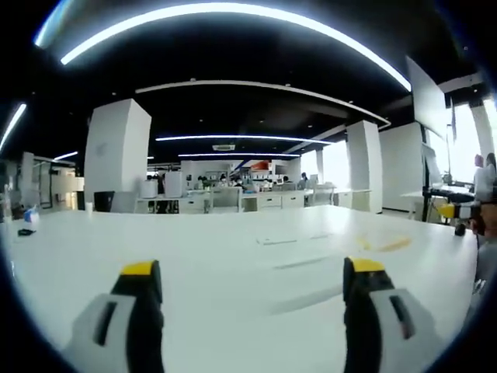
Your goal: Snap each plastic latch of the storage box into its locked position after aligning the lid with the box until every specified latch is closed and the lid sits flush.
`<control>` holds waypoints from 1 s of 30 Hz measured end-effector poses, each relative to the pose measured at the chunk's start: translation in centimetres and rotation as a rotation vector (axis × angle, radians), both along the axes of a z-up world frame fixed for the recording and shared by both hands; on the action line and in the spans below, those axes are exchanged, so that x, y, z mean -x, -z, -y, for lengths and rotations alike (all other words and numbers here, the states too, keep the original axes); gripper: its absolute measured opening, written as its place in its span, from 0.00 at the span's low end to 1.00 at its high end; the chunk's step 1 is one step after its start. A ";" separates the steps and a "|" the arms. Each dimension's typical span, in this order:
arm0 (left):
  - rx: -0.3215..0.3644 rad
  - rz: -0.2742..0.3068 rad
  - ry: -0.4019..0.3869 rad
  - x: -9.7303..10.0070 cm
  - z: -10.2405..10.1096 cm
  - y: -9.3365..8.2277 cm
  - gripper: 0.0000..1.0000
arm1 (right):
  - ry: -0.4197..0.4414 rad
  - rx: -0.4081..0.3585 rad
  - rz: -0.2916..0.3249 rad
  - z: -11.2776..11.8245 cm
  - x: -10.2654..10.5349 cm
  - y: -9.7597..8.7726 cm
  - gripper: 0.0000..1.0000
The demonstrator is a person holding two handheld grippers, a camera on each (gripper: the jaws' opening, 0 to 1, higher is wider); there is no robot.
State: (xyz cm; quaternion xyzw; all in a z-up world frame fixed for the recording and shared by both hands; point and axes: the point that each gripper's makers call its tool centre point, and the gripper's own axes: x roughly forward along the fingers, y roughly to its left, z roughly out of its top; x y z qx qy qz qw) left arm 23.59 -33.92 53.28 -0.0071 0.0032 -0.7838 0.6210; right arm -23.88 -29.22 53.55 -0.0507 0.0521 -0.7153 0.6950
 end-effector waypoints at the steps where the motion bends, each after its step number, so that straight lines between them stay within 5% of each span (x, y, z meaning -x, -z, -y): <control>1: 0.003 -0.001 0.009 0.3 0.1 -0.1 0.99 | -0.001 -0.002 0.000 0.1 0.2 0.1 1.00; 4: 0.007 -0.046 0.076 2.1 0.8 -0.5 0.99 | 0.002 -0.009 -0.015 0.4 0.9 0.3 1.00; 30: -0.023 0.028 0.290 10.9 5.1 -0.1 0.94 | -0.038 -0.046 -0.045 3.3 5.2 1.2 0.99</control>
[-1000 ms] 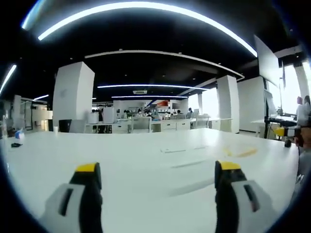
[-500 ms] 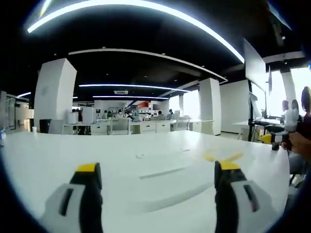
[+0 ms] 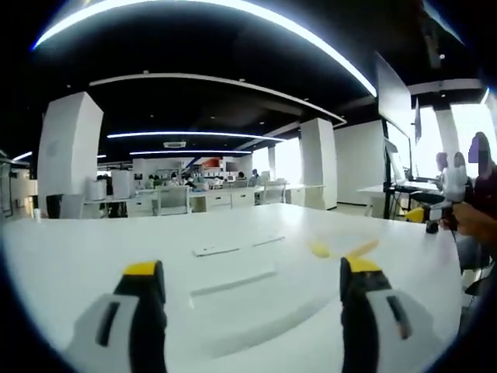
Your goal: Snap each plastic latch of the storage box into its locked position after aligning the lid with the box until every specified latch is closed and the lid sits flush.
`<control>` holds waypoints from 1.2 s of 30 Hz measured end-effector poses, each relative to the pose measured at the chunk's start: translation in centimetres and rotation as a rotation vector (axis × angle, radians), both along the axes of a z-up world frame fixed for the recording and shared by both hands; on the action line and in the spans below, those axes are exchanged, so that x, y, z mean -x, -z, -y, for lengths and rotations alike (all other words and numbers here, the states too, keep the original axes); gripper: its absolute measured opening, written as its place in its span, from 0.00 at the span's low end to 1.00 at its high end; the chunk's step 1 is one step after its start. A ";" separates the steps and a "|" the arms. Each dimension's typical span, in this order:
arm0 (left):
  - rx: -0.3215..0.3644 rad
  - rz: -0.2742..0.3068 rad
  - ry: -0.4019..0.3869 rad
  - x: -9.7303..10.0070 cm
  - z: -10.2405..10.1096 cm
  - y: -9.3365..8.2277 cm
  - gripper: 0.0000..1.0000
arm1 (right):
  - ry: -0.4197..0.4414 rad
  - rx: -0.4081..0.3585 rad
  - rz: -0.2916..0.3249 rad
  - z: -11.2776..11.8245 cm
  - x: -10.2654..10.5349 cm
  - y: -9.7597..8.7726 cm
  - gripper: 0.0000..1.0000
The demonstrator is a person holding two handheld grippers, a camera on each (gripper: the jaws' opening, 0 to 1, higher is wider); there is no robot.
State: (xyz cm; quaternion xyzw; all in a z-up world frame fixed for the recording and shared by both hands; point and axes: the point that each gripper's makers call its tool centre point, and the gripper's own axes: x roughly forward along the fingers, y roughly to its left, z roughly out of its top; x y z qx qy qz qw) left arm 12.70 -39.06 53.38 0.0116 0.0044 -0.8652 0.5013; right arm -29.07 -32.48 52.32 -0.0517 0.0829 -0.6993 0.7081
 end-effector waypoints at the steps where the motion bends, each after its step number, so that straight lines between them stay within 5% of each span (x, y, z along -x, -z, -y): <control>1: -0.001 0.001 0.020 0.6 0.1 0.0 0.94 | -0.003 -0.003 -0.001 0.1 0.2 0.1 0.99; 13: 0.016 0.025 0.120 4.6 2.0 -0.4 0.88 | -0.032 -0.041 0.008 1.1 2.1 0.9 0.98; 23: 0.028 0.087 0.228 10.0 4.4 -0.5 0.90 | -0.040 -0.059 0.036 2.5 3.9 1.7 0.97; 36: -0.015 0.218 0.402 15.6 6.7 1.6 0.91 | -0.084 -0.106 -0.053 3.9 6.2 1.6 0.97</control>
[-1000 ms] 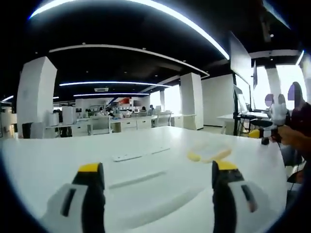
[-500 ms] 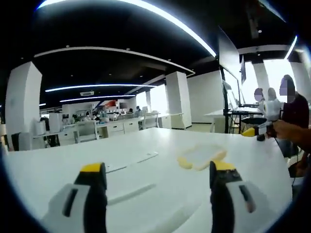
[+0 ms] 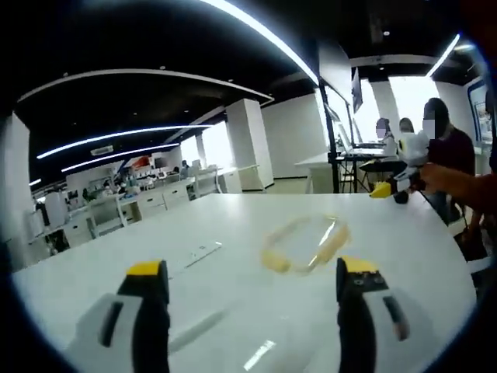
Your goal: Snap each plastic latch of the storage box into its locked position after aligning the lid with the box until every specified latch is closed and the lid sits flush.
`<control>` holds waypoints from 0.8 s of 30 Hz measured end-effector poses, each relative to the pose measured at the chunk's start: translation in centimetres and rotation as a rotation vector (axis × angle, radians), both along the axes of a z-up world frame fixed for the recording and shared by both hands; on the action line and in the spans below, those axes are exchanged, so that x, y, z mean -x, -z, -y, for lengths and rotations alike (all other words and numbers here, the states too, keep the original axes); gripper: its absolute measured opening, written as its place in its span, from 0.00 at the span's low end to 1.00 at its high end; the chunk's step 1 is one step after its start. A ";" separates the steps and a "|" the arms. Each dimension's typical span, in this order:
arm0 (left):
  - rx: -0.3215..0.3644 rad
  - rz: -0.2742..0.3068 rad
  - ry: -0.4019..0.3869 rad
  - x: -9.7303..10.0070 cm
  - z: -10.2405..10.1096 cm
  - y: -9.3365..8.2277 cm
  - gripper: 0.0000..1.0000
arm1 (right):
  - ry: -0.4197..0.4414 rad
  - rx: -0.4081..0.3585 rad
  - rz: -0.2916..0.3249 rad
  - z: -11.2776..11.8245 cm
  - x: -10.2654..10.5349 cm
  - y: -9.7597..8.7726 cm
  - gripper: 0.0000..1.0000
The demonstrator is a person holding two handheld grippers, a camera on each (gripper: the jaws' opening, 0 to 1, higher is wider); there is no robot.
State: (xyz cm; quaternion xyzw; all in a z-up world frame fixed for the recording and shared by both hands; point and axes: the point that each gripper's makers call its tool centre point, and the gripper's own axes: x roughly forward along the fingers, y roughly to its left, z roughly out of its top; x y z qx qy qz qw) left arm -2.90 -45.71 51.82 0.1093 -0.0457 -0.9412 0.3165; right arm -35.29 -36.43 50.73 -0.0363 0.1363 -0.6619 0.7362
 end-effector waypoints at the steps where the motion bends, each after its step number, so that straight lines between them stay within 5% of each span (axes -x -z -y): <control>1: 0.001 0.007 0.002 0.1 0.2 0.0 0.91 | -0.002 -0.001 -0.004 0.1 0.1 0.0 0.97; 11: -0.044 0.049 0.121 3.0 1.5 1.0 0.89 | -0.101 -0.069 -0.143 2.6 1.4 0.8 0.98; 24: -0.098 0.211 0.256 5.6 3.4 2.8 0.89 | -0.287 -0.155 -0.300 5.6 1.8 2.1 0.98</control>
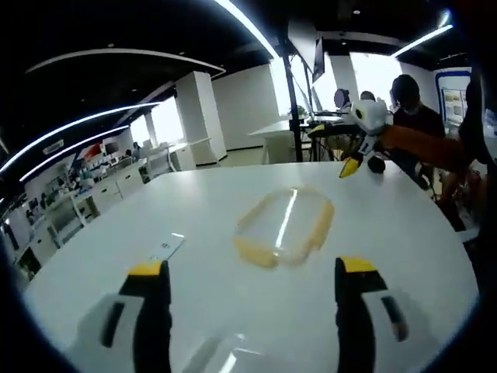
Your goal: Snap each plastic latch of the storage box into its locked position after aligning the lid with the box until every specified latch is closed and the lid sits flush.
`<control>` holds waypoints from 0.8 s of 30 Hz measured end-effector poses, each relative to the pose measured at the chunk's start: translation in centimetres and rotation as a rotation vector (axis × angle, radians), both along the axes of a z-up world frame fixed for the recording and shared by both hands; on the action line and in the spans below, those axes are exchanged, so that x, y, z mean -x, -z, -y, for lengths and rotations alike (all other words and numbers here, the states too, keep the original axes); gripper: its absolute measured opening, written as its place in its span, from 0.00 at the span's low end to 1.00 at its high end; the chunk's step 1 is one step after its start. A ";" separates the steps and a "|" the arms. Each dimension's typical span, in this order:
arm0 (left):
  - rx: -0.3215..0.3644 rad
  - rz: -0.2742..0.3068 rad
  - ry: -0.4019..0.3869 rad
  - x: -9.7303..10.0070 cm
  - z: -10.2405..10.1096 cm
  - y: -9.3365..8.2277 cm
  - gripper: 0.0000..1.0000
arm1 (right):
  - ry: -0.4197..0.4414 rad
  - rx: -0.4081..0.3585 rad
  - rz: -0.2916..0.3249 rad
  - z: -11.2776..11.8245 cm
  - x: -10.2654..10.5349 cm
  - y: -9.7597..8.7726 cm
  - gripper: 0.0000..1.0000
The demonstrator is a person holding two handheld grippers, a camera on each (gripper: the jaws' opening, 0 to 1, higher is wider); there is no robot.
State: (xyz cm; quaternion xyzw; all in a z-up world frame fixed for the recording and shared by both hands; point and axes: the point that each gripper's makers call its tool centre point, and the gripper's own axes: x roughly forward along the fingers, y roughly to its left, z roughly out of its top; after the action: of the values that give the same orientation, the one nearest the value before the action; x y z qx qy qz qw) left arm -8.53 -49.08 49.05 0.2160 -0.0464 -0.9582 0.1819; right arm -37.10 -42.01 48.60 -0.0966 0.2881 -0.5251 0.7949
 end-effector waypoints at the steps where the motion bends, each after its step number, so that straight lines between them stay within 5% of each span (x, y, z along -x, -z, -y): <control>1: 0.005 0.009 0.008 0.2 0.3 0.0 0.89 | -0.011 -0.007 -0.003 0.2 0.1 0.1 0.98; 24: -0.029 0.197 0.232 4.1 2.5 2.7 0.81 | -0.327 -0.222 -0.092 2.3 0.0 3.6 0.86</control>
State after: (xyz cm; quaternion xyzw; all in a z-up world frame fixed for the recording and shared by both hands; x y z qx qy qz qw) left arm -12.67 -51.62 46.35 0.3049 -0.0748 -0.9474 0.0615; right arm -37.10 -44.29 45.01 -0.0779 0.3606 -0.3490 0.8615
